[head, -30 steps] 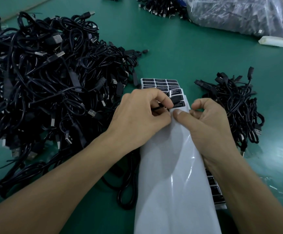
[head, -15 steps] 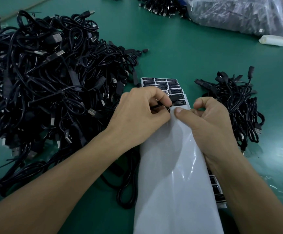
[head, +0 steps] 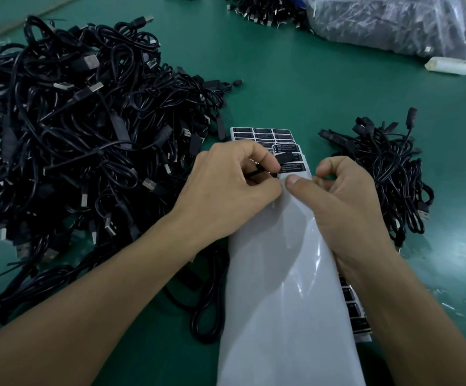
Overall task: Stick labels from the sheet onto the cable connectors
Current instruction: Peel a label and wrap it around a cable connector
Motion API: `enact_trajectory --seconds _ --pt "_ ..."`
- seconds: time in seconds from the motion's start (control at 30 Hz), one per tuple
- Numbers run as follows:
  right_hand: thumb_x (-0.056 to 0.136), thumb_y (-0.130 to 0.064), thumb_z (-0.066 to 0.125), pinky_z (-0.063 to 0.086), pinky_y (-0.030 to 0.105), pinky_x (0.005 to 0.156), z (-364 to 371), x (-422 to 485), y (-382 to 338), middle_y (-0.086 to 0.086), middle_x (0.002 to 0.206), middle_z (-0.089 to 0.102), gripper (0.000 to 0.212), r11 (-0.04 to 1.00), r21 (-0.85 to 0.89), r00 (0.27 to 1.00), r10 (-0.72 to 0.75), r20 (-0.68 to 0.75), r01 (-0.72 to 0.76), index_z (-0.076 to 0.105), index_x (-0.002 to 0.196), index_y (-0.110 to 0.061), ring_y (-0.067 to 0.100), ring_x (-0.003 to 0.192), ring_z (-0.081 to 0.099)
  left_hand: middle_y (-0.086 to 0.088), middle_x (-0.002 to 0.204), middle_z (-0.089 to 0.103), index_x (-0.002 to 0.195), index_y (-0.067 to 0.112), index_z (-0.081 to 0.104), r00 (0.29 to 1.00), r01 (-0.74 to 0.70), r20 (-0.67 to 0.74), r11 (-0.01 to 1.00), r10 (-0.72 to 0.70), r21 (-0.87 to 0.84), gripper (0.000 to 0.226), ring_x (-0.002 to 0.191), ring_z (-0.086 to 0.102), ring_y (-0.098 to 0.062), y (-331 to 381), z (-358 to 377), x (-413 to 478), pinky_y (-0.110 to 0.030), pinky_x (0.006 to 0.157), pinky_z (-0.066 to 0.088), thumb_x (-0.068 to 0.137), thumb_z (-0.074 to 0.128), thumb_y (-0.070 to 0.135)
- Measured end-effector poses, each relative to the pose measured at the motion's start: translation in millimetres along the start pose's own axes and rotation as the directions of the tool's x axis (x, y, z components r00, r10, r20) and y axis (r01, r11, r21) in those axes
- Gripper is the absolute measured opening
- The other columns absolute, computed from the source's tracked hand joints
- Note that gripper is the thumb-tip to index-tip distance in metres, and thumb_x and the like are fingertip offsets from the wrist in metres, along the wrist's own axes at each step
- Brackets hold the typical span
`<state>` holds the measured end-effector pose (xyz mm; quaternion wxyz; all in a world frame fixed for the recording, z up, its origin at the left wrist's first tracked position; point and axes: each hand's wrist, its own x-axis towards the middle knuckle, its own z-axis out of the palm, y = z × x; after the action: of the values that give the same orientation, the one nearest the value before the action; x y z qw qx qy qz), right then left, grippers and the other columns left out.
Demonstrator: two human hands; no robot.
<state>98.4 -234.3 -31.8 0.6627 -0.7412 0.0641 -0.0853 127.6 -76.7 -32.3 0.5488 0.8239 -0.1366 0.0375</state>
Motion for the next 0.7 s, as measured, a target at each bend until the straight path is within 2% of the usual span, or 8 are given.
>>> enact_trajectory --seconds 0.1,0.2,0.33,0.5,0.7 --pt "0.086 -0.01 0.072 0.037 0.026 0.045 -0.9 0.9 1.8 -0.014 0.05 0.046 0.031 0.999 -0.042 1.0 0.001 -0.01 -0.001 0.044 0.084 -0.022 0.011 0.048 0.042 0.018 0.072 0.073 0.081 0.032 0.068 1.0 -0.007 0.016 1.0 0.007 -0.009 0.011 0.069 0.07 -0.004 -0.5 -1.3 0.3 -0.032 0.069 0.059 0.071 0.072 0.032" --pt "0.081 -0.016 0.073 0.036 0.032 0.052 -1.1 0.8 1.9 -0.012 0.056 0.043 0.029 0.996 -0.086 1.0 -0.011 -0.002 0.01 0.045 0.084 -0.023 0.014 0.056 0.039 0.017 0.073 0.074 0.082 0.032 0.068 1.0 -0.016 0.025 1.0 0.017 -0.014 0.012 0.069 0.07 -0.004 -2.1 -3.3 1.0 -0.029 0.069 0.059 0.073 0.074 0.027" --pt "0.076 -0.025 0.068 0.037 0.04 0.062 1.2 0.6 0.7 -0.004 0.065 0.042 0.024 0.995 -0.094 0.999 -0.012 0.044 0.016 0.046 0.086 -0.024 0.02 0.065 0.039 0.011 0.073 0.075 0.081 0.032 0.068 0.999 -0.02 0.032 0.999 0.021 -0.042 0.012 0.072 0.072 -0.011 -2.9 -3.5 2.1 -0.038 0.074 0.06 0.072 0.073 0.025" --pt "0.092 -0.009 0.066 0.035 0.04 0.063 0.7 1.3 4.3 -0.011 0.06 0.039 0.026 0.995 -0.089 0.997 -0.027 0.066 0.033 0.046 0.086 -0.024 0.019 0.065 0.036 0.004 0.073 0.075 0.079 0.032 0.069 0.999 -0.023 0.038 0.997 0.026 -0.069 0.012 0.073 0.072 -0.02 -4.4 -4.1 4.1 -0.046 0.076 0.06 0.071 0.072 0.024" --pt "0.093 -0.007 0.065 0.034 0.038 0.062 0.2 2.8 4.5 -0.015 0.056 0.038 0.026 0.996 -0.077 0.997 -0.033 0.069 0.038 0.045 0.087 -0.022 0.018 0.064 0.034 0.0 0.074 0.075 0.077 0.03 0.07 0.999 -0.006 0.039 0.992 0.011 -0.123 0.009 0.076 0.071 -0.028 -4.8 -5.4 7.2 -0.05 0.078 0.059 0.071 0.073 0.023"
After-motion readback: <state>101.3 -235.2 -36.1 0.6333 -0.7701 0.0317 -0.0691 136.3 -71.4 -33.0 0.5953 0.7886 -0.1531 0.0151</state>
